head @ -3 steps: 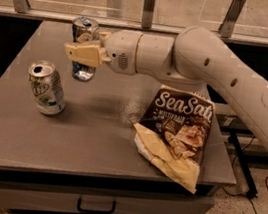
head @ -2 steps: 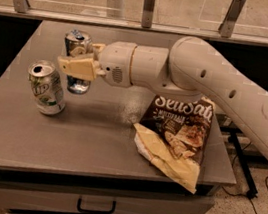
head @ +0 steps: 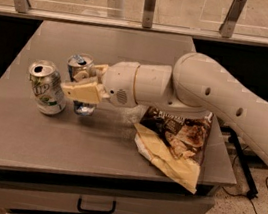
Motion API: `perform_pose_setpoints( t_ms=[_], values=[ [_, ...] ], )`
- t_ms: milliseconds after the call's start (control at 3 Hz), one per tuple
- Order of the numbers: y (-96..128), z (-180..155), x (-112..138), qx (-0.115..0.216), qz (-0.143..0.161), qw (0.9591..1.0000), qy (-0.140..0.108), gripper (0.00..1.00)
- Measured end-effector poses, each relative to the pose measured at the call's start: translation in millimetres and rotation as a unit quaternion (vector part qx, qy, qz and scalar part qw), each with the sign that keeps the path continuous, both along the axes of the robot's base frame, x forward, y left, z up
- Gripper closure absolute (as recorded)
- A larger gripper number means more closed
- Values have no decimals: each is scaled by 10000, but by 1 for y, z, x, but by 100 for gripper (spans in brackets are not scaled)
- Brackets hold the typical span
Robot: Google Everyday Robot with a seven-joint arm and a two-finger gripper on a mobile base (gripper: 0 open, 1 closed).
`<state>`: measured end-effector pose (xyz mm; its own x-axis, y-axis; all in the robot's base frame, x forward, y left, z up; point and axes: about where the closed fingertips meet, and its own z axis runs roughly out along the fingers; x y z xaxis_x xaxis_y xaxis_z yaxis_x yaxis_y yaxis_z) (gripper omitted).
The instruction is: Move redbull can near 7up can
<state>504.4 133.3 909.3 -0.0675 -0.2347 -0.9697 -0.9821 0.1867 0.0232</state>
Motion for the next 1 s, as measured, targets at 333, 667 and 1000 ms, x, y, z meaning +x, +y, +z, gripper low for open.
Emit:
perform_pose_setpoints(
  t_ms=[333, 667, 1000],
  values=[
    [9, -16, -3, 39, -65, 10000, -29, 12],
    [20, -25, -3, 152, -320, 9993, -78, 0],
    [20, -24, -3, 148, -535, 9984, -114, 0]
  ],
)
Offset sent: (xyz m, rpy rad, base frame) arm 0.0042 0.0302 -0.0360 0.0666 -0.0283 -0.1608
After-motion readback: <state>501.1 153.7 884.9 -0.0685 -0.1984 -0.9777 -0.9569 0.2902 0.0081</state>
